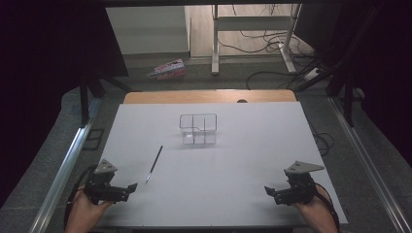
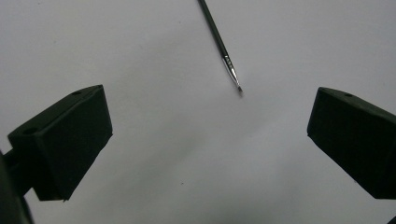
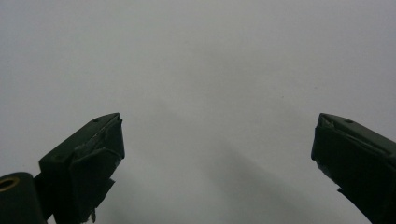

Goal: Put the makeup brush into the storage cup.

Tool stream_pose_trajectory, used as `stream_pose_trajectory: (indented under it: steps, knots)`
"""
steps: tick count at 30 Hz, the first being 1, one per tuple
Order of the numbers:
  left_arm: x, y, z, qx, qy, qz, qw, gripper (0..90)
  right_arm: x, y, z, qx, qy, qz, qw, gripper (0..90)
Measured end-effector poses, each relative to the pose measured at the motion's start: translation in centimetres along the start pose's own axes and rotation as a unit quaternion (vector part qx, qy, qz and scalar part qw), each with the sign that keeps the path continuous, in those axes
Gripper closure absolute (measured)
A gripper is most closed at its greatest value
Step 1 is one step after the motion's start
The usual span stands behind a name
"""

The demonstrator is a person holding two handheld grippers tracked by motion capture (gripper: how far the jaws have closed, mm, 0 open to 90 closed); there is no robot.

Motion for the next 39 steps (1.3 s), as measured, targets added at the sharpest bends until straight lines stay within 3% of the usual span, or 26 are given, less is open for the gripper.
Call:
stream_pose_trajectory:
  steps: [10, 28, 39]
  knots:
    - [0.7, -0.5, -0.2, -0.013, -0.007, -0.041, 0.999, 1.1, -0.1, -0.2, -0.1, -0.003, 0.007, -0.014, 0.9999, 2.8]
    - [2.8, -1.0, -0.2, -0.009, -0.013, -0.069, 0.9975, 4.6, -0.3, -0.4, 0.0, -0.003, 0.006, -0.025, 0.9997, 3.5]
    - [4.4, -2.2, 0.0, -0.01, -0.024, -0.086, 0.9959, 6.4, -0.3, -0.4, -0.1, -0.002, 0.008, -0.027, 0.9996, 3.7]
Point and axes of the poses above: each handheld gripper's, and its own axes: y roughly backward along the jaws, x roughly out of its top, z roughly to its right, the point moved 4 cm from there along -y, roughly forward along the jaws, and after that the axes turned 1 degree about -z, right-handed, at the moved point
